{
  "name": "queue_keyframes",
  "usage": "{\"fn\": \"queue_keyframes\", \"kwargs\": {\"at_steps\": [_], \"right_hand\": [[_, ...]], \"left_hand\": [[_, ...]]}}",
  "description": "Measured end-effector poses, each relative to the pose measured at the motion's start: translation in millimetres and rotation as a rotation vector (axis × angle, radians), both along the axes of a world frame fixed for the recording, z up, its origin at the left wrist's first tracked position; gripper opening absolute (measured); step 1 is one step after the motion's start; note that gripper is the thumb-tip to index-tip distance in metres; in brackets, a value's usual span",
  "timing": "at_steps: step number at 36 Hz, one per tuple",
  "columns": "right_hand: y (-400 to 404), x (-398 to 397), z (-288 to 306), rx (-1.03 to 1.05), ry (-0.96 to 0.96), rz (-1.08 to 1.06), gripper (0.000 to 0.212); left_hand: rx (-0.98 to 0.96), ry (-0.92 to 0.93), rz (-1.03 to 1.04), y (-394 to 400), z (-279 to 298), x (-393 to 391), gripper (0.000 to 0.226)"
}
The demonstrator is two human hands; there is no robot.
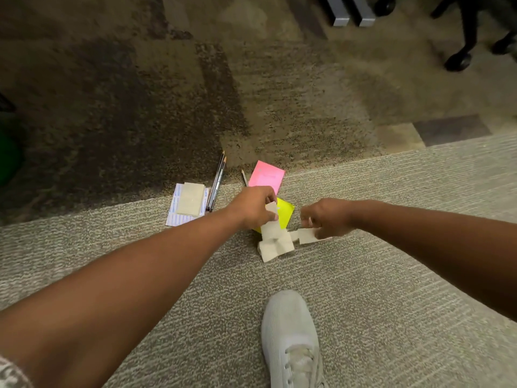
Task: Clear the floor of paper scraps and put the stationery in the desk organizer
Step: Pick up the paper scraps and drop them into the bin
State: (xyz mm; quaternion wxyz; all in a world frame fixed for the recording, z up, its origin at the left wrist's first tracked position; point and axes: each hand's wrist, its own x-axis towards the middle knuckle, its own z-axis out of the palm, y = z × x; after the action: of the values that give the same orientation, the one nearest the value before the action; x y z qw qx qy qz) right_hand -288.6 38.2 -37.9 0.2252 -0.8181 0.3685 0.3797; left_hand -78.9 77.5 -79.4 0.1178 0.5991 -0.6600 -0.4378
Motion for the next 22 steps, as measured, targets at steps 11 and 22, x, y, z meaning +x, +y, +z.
{"fn": "queue_keyframes", "kwargs": {"at_steps": [11,22], "right_hand": [[-19,7,33,0.132,0.065,-0.105,0.032],[22,46,-2,0.142,-0.108,0.054,0.039]], "left_hand": [[-0.053,-0.219,-0.005,7,-13,-7,0.044],[0.032,0.153,0.423,-18,-10,42,0.024]]}}
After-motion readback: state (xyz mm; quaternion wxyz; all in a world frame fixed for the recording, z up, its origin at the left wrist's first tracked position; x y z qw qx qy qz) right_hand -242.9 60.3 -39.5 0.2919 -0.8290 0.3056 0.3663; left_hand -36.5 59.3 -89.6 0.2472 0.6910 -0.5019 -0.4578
